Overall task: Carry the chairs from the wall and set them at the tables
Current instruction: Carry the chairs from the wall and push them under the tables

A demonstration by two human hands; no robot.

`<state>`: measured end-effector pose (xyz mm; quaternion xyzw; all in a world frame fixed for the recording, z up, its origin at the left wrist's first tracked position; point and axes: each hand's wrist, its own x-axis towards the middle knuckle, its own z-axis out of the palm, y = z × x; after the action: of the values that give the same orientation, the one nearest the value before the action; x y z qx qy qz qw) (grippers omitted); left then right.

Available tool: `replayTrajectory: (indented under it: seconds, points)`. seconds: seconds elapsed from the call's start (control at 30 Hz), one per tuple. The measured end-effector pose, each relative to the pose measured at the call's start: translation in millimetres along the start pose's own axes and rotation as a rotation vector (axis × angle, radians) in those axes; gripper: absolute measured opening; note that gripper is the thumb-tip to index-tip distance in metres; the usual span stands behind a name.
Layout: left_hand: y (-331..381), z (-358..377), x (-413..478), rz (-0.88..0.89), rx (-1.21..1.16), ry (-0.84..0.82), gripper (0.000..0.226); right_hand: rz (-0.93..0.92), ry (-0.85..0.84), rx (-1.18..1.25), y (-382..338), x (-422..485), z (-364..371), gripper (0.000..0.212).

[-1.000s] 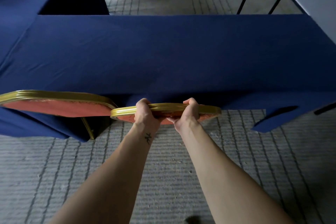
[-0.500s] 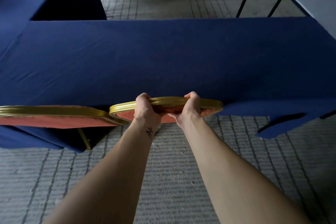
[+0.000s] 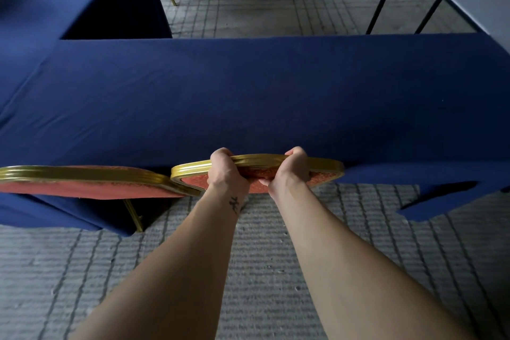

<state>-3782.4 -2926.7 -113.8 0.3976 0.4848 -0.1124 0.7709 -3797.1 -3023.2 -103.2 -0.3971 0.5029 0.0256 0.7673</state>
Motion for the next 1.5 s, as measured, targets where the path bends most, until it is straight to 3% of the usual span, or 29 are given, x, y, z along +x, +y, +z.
replayTrajectory:
  seconds: [0.3, 0.57, 0.67, 0.77, 0.83, 0.97, 1.1, 1.3, 1.5]
  points:
    - [-2, 4, 3, -0.035, -0.070, -0.036, 0.038, 0.010, -0.019, 0.026, 1, 2, -1, 0.057]
    - [-6, -11, -32, -0.032, -0.013, -0.073, 0.048, 0.074, -0.106, 0.024, 1, -15, -16, 0.064]
    - [-4, -20, -37, -0.089, 0.044, -0.111, 0.051, 0.139, -0.203, 0.040, -1, -21, -28, 0.068]
    - [-5, -29, -59, -0.085, -0.069, -0.149, 0.060, 0.186, -0.369, 0.061, 10, -42, -34, 0.092]
    - [-3, -43, -76, -0.038, -0.165, -0.134, 0.056, 0.240, -0.439, 0.084, 23, -64, -30, 0.095]
    - [16, -91, -111, 0.087, -0.336, -0.095, 0.033, 0.347, -0.513, 0.074, 44, -119, -12, 0.086]
    - [46, -163, -148, 0.174, -0.559, -0.043, 0.041, 0.371, -0.620, -0.032, 78, -176, 6, 0.072]
    - [86, -267, -228, 0.355, -0.688, -0.039, 0.023, 0.387, -0.806, -0.174, 134, -267, 38, 0.054]
    - [128, -409, -294, 0.543, -0.857, -0.062, 0.032, 0.479, -1.012, -0.251, 217, -392, 66, 0.048]
